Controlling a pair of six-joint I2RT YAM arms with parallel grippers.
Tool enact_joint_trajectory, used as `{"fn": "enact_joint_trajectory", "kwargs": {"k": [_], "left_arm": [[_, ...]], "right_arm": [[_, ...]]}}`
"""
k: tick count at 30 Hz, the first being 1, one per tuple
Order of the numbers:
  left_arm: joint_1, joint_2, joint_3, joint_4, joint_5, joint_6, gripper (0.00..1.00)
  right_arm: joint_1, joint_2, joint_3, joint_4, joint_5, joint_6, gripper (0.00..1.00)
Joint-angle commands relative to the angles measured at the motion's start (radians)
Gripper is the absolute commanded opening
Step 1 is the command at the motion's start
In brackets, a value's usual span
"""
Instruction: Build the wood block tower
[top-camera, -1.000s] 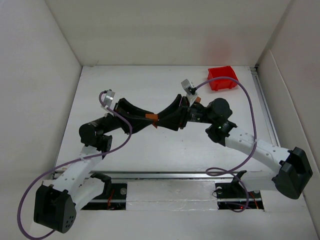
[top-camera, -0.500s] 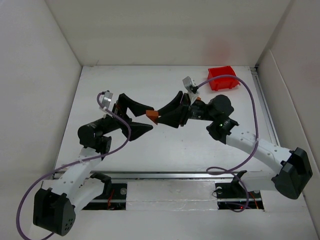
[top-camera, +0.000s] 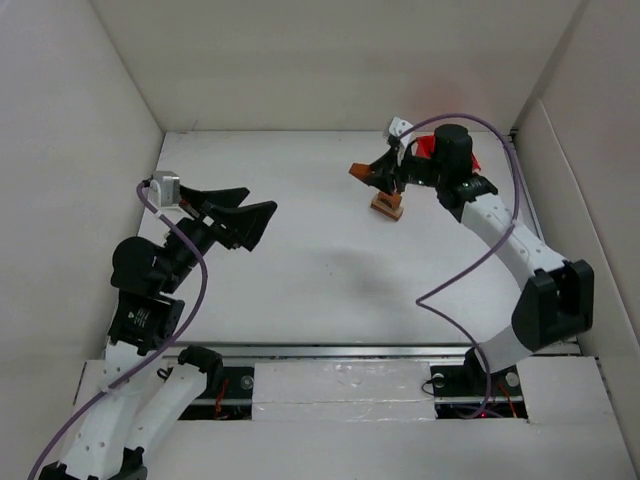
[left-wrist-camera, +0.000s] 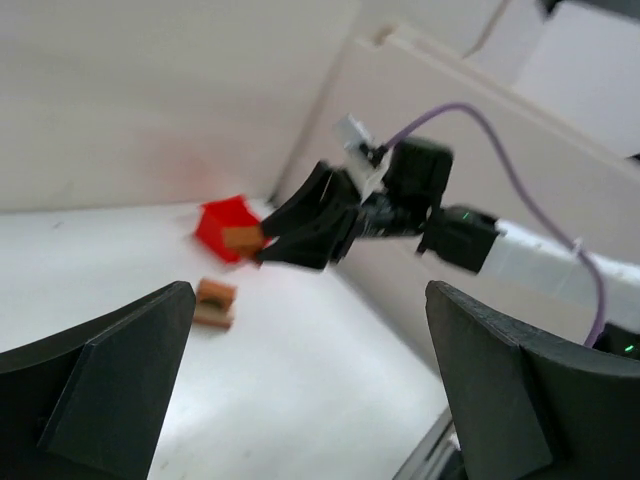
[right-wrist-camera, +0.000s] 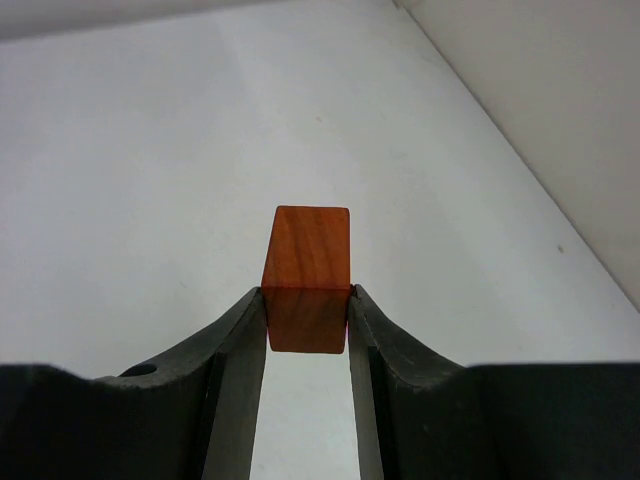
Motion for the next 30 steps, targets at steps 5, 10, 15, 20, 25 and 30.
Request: {"fn": "enact_joint_trajectory", "kwargs": {"k": [5,10,15,20,25,30], "left_arm": [[0.0,-0.05,-0.039,-0.386,-0.118,0.217,0.99],[0.0,-0.047,-0.064,-0.423,-0.092,0.251,0.99],[0.0,-0.038,-0.07,-0.423,-0.075,0.249,0.99],[0.0,-0.05,-0.082,-0.427,-0.059,0.246,0.99],[0.0,-0.061,-0.09,-0.426,-0.056,0.244,0.99],[0.0,-0.056,-0.092,-0.43,-0.061,0.246,0.99]], "right_arm": [[-0.187,0.272,0.183,-0.324,0.107,-0.361,0.0],[-0.22,0.348,0.233,-0.332,0.105,-0.367,0.0],[-0.22,0.328,0.216,-0.28,0.158,-0.288,0.0],[-0.211,0.332,0.193,-0.2,0.195,-0.203,0.0],[-0.202,0.326,0.161,-0.101,0.291,-0.055,0.0],[-0.179,0.294,0.111,0.006,0.31,-0.013,0.0]]}}
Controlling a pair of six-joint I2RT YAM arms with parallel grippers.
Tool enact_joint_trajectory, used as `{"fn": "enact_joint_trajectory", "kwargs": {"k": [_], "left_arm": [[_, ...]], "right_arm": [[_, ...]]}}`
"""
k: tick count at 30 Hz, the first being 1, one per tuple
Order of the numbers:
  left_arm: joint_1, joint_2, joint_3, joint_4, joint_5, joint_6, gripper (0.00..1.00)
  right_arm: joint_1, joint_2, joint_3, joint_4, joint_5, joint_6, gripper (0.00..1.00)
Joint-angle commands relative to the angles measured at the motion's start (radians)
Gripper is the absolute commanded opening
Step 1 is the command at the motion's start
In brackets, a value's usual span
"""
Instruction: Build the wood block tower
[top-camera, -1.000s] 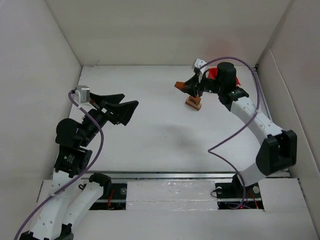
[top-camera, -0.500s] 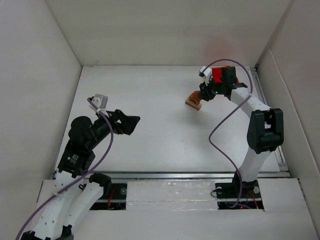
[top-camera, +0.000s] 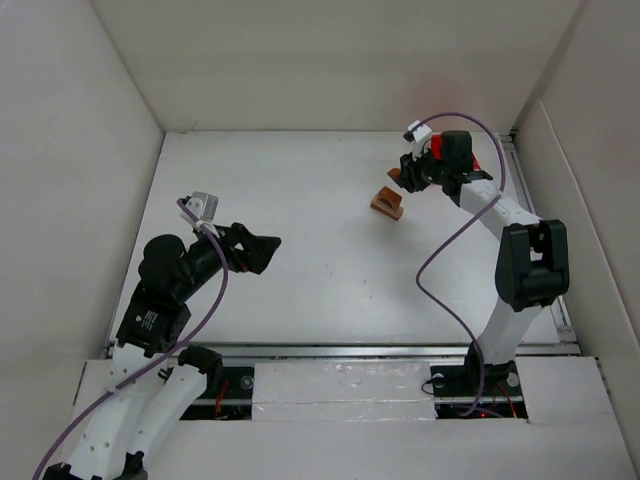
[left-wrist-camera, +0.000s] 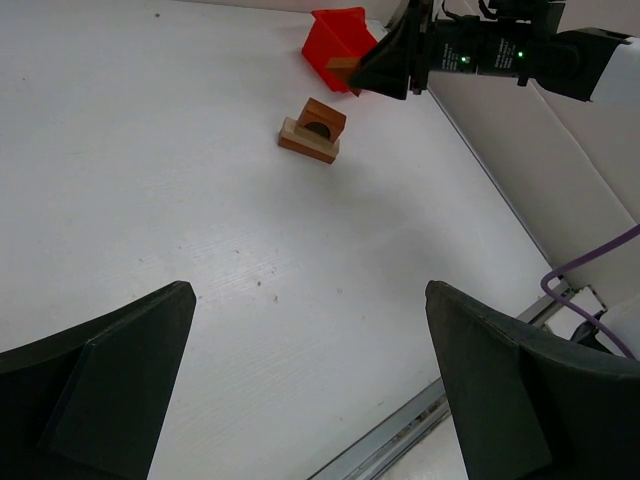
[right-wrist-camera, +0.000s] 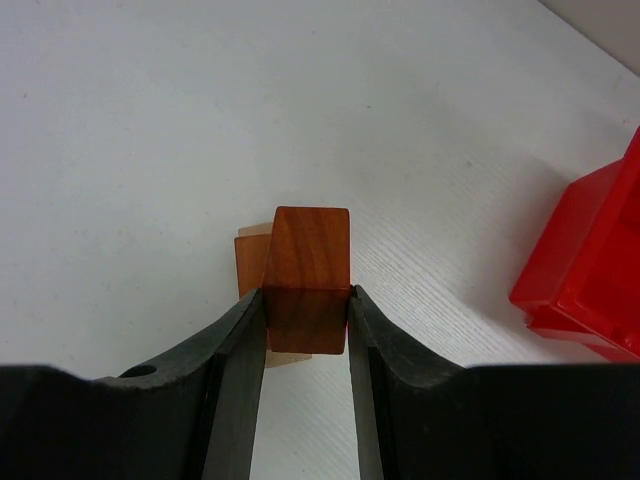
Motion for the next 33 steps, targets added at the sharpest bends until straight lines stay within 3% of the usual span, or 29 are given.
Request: {"fn": "enact_joint_trajectory", "kwargs": {"k": [1,19,33], "left_arm": [[0.0,-0.003,-0.005,0.028,0.014,0.015,0.99],[0.0,0.017,-0.011,0.034,0.052,0.019,0.99],[0.0,0.046,-0.011,0.031,0.058,0.024,0.99]], "right_arm": [[0.029,-0.049,0.011,0.08,0.04,0.033,0.0],[0.049,0.027,0.114,-0.129,0.064,-0.105,0.0],[0.068,0.066,0.127,-0.159,0.046,-0.137,0.0]]}}
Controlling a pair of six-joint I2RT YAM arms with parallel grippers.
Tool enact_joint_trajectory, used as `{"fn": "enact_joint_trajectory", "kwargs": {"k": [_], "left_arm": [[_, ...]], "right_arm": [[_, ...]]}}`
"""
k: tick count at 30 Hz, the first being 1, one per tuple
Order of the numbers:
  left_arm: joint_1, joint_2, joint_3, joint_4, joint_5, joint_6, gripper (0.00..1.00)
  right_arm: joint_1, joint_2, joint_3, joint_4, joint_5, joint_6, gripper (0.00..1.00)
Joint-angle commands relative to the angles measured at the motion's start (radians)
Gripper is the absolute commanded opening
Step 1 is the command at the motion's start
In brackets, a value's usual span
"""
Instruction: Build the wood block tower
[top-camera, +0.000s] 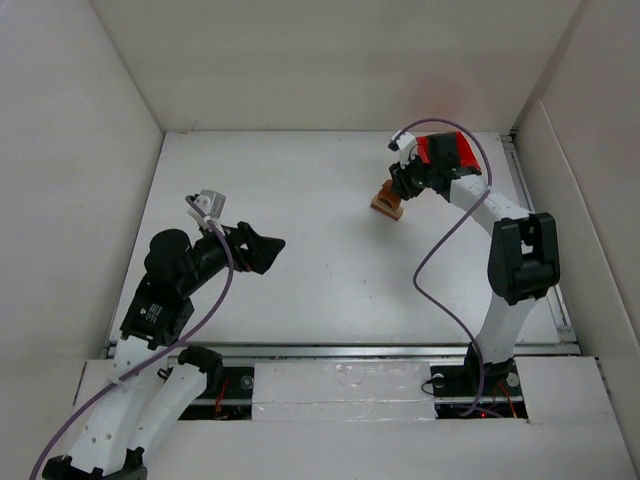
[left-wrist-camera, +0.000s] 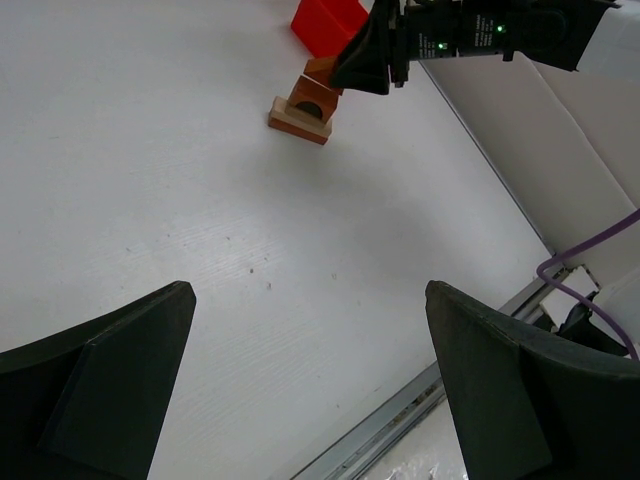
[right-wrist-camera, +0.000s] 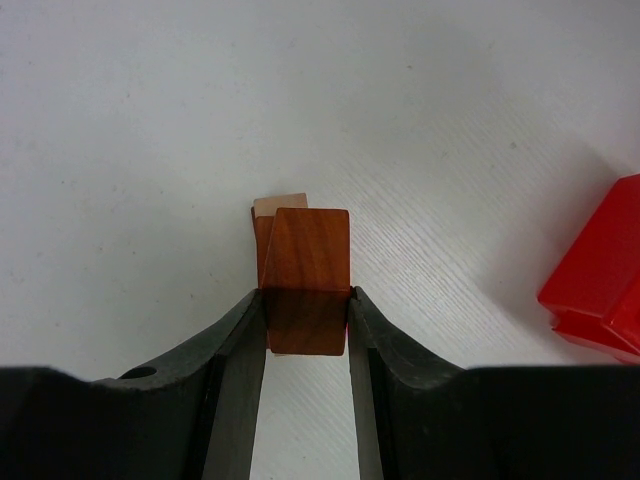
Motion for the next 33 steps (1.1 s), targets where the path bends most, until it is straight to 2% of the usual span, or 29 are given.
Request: {"fn": "enact_joint_trajectory", "kwargs": {"k": [1,28,33], "left_arm": [[0.0,0.014,-0.006,0.031,0.018,0.017,0.99],[0.0,0.024,-0.01,0.036,0.056,0.024,0.99],[0.0,0.025,-0.01,0.037,0.065,0.026,0.99]], "right_arm": [[0.014,0.011,0.063,-0.02,-0.01,-0.025,0.0],[0.014,0.034,0.077,-0.073,-0.052,-0.073,0.0],[0.014,0.028,0.071,-0.061,-0.038,-0.062,0.04]]}}
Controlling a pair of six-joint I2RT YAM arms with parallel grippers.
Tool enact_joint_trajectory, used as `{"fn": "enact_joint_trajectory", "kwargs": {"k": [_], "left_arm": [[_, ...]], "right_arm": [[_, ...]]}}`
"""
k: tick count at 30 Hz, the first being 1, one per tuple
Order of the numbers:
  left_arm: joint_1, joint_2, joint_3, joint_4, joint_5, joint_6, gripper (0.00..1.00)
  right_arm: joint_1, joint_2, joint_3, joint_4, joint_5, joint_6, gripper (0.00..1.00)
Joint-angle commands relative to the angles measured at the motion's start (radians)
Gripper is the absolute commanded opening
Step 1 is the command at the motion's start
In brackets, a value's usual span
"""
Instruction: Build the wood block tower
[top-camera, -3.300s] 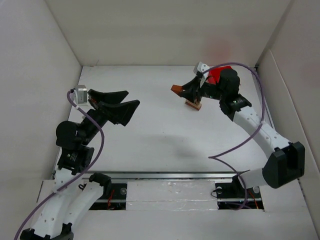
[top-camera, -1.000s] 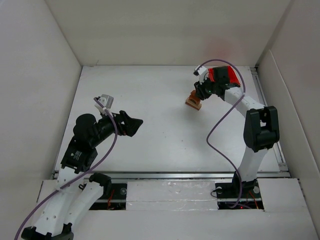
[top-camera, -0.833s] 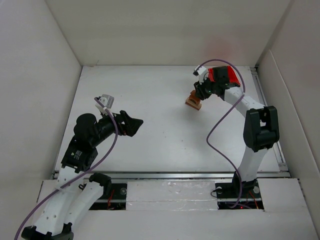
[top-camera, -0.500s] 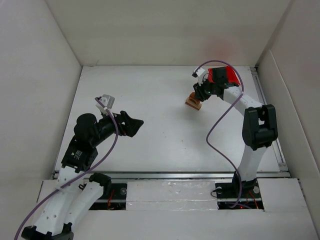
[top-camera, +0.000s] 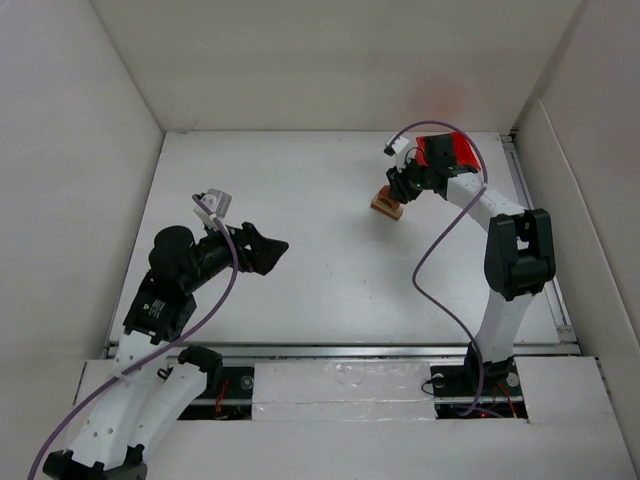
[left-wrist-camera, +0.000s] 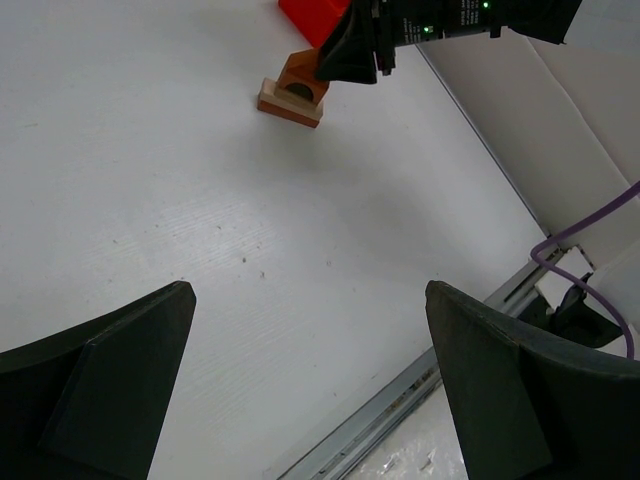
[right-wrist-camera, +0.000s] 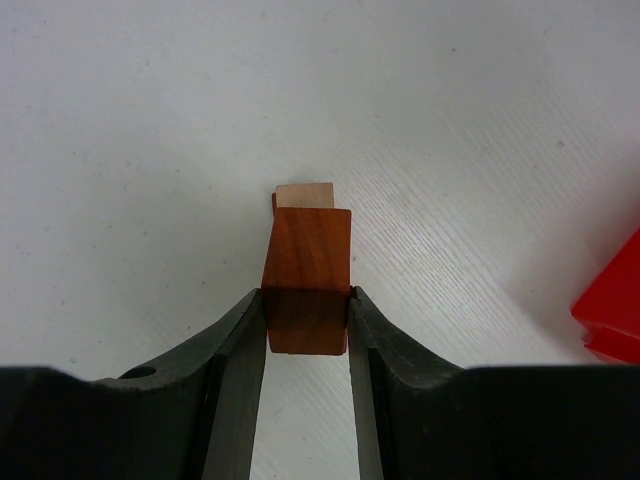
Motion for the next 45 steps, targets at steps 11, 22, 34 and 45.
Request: {"fn": "enact_joint_trajectory", "kwargs": {"k": [11,22,34,45], "left_arm": [[0.0,-0.001,-0.008,0.042,0.034,0.015,0.99],[0.0,0.0,-0.008,0.043,0.046,0.018,0.99],[0.036,0.072,0.095,-0.052,-0.349,-0.08,0.99],[0.054,0.079,0.351,-0.245,-0.868,-0.117,0.99]], "right_arm": [[0.0,-0.029,0.017,0.03,0.008,0.002,0.21],[0.0,-0.058,0.003,0.053,0.008,0.021,1.0],[0.149,-0.61,-0.199,0.19,0.439,0.423,1.0],[0.429,-1.107,-0.256,-0.147,0.87,0.513,1.0]]}}
